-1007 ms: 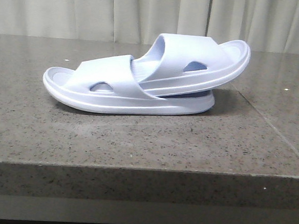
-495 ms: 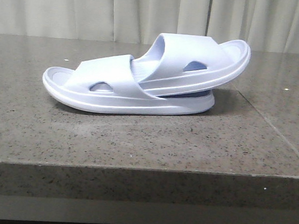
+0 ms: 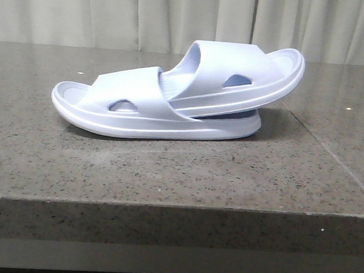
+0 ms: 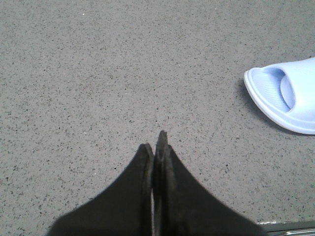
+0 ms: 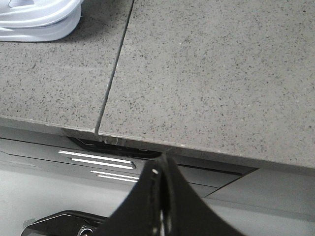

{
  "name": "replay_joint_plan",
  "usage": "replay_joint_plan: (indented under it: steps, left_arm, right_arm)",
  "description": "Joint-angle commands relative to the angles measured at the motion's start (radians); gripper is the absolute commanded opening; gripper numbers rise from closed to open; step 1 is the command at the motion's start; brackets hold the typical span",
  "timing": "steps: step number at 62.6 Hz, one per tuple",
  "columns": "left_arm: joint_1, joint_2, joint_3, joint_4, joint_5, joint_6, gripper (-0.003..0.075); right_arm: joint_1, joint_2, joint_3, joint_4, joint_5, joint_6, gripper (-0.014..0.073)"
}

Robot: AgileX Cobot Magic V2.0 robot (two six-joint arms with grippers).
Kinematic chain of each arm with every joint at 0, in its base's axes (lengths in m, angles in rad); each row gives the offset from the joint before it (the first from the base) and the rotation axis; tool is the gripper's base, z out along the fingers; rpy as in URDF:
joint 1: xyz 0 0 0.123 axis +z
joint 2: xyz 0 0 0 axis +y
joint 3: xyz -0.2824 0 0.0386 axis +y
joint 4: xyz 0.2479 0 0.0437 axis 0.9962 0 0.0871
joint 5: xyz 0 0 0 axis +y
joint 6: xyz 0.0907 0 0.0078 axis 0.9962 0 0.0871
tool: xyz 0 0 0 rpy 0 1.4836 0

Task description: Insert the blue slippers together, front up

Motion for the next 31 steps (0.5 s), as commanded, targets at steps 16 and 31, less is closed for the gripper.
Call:
replay_joint_plan:
  steps: [16,31]
  left_arm:
    - [0.004,-0.018,-0.009,-0.014,-0.132,0.038,-0.0020]
    - [0.066,-0.198,0.224,-0.037,-0.390,0.061,-0.0020]
  right_arm:
    - [0.002,0.006,-0.021,-0.001,-0.060,-0.001,-0.0068]
    - [0.002,0.006,-0.021,-0.001,-0.060,-0.001,-0.0068]
